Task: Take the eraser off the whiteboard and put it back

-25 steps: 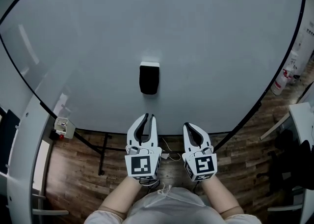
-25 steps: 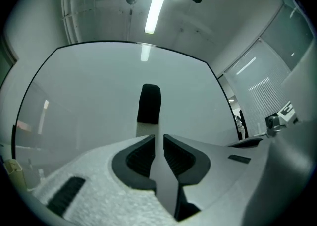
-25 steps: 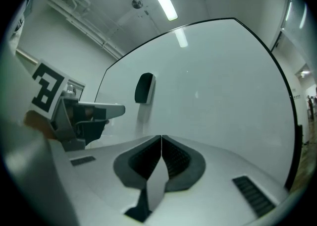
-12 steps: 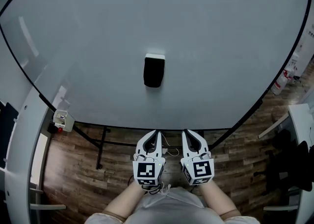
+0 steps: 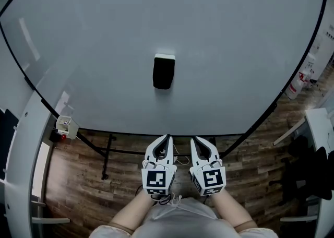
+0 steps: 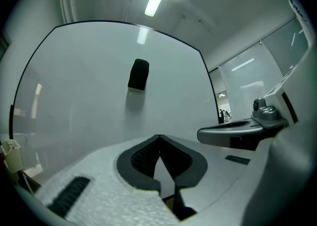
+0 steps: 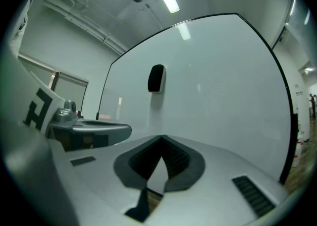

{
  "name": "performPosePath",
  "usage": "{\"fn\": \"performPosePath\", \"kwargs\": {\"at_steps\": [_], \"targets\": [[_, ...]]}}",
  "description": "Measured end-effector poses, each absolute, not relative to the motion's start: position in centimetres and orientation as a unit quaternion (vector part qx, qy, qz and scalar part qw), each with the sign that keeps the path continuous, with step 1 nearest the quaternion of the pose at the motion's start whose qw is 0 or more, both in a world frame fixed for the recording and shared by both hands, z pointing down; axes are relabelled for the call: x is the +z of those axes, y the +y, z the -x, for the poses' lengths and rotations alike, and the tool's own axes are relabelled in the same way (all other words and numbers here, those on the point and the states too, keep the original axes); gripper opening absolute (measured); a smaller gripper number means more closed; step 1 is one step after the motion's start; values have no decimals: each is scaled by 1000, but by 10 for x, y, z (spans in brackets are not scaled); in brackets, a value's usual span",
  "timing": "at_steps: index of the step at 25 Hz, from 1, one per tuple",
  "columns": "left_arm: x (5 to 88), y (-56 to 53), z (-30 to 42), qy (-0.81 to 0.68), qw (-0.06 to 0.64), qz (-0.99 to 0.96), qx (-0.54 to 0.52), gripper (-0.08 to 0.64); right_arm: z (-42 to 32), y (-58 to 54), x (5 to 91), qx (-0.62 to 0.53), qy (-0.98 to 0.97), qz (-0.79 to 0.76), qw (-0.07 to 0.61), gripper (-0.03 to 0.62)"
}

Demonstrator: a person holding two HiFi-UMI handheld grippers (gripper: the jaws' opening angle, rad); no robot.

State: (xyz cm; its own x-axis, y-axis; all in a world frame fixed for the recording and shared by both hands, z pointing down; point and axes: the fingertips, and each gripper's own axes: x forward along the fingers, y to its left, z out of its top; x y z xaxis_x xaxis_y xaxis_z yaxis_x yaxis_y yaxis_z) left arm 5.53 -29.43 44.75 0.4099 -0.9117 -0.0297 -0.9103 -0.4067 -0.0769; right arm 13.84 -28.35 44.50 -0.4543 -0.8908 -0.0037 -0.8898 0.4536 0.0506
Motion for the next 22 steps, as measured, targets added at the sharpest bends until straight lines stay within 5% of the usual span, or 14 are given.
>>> {"fn": "performPosePath", "kwargs": {"at_steps": [22], "targets": [[437,-306,-55,523,42,851,-6,17,-134,-297,437,-28,-856,-516,-1,26]]}}
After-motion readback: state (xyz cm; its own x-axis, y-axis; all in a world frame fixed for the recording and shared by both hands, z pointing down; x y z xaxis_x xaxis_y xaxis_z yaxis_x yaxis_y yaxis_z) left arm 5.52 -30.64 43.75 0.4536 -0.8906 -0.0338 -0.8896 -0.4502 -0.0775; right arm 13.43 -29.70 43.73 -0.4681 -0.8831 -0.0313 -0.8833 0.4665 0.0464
